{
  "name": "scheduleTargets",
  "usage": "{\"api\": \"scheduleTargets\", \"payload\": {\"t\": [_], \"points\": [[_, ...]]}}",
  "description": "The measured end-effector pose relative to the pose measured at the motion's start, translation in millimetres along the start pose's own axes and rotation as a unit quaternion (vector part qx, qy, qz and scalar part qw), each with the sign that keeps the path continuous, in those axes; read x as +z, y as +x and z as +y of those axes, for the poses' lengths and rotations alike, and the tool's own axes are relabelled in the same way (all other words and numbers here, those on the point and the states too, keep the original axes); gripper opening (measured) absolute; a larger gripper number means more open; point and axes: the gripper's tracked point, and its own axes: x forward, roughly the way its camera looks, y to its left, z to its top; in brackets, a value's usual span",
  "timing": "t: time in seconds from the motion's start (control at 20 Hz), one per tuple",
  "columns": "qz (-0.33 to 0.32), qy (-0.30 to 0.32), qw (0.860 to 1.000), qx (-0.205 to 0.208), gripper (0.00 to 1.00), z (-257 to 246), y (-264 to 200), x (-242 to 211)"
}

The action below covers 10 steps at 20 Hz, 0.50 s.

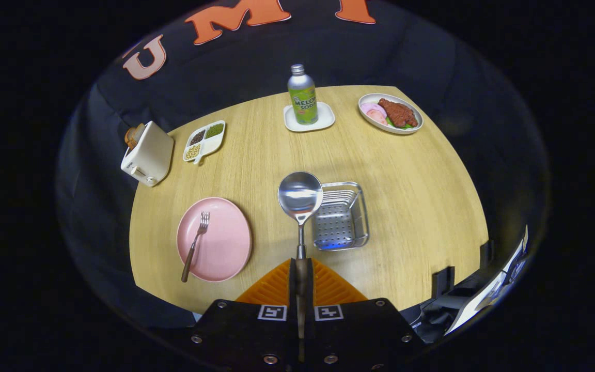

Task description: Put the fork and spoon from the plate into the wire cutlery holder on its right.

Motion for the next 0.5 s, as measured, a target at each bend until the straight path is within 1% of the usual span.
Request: {"api": "scheduleTargets", "payload": {"t": [0.25, 0.5], "points": [[0.019, -0.002, 1.0, -0.019, 0.05, -43.7, 3.2, -0.2], [0.051, -0.024, 0.998, -0.005, 0.05, -46.7, 22.7, -5.8]]}}
